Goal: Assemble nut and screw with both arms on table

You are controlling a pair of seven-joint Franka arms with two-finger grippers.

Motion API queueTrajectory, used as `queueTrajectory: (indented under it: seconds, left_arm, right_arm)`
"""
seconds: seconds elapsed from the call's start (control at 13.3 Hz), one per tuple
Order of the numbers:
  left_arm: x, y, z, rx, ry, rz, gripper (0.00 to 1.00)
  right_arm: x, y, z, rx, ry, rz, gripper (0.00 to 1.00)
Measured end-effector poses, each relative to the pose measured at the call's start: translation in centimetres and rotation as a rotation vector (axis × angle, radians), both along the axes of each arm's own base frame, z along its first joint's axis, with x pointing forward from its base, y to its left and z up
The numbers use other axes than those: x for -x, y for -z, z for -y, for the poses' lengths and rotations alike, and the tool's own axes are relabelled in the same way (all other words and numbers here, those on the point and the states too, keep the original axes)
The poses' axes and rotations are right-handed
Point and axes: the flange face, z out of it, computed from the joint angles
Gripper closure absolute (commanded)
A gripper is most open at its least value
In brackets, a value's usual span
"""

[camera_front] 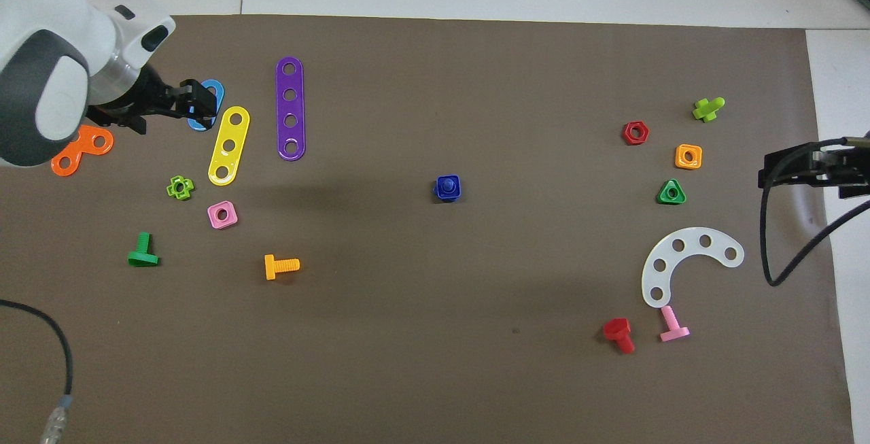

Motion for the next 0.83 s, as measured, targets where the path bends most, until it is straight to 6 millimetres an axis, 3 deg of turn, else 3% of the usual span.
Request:
queueTrajectory:
  seconds: [0.15,0.6,0.83]
  left_arm:
    - [1.3,-1.3,-1.4,-0.004,0.012,-0.023,0.02]
    - [6.1,-6.9,-0.9,-0.01,0.043,0.042,0.01]
    - [7.2,-8.7,-0.5,0.023,0.046,0.068,0.0]
  right_arm:
    - [0.1,0.1,-0.1,0.0,-0.002,-0.008,0.0]
    - [0.5,0.4,-0.1,-0.002,-0.043,-0.046,0.0]
    - [0.5,0.3,-0.1,-0.002,-0.045,-0.045,0.0]
